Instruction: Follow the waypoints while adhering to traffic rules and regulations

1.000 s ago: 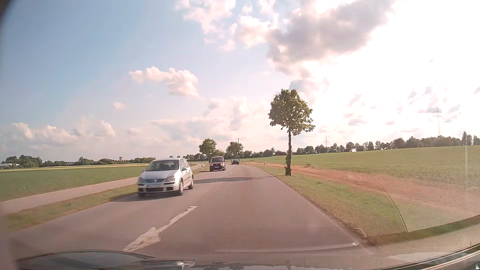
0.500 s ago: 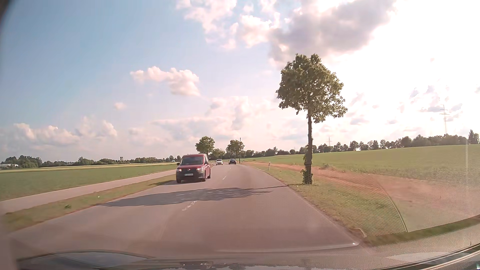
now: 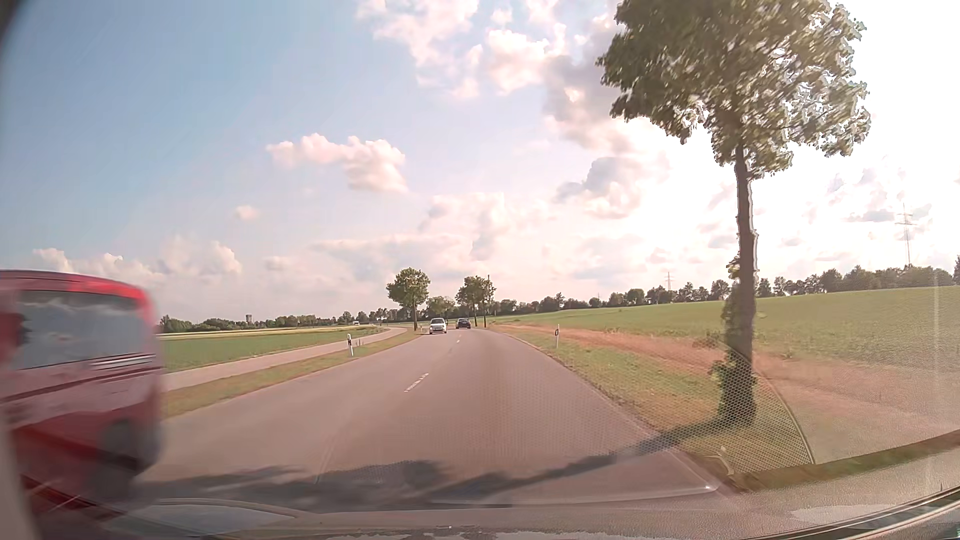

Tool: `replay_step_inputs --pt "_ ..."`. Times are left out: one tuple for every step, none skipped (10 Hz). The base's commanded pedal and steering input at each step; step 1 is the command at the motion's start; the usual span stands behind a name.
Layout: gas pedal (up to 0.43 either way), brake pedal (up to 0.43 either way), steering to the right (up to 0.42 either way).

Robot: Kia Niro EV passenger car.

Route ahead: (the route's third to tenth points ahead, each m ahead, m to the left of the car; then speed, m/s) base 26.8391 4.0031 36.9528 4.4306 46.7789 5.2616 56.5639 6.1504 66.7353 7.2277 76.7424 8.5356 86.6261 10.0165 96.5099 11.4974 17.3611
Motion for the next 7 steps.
replay_step_inputs --pt "0.087 0.012 -0.014" --pt "0.087 0.012 -0.014" --pt "0.087 0.012 -0.014" --pt "0.087 0.012 -0.010" --pt "0.087 0.012 -0.009" --pt "0.087 0.012 -0.008" --pt "0.087 0.012 -0.008"
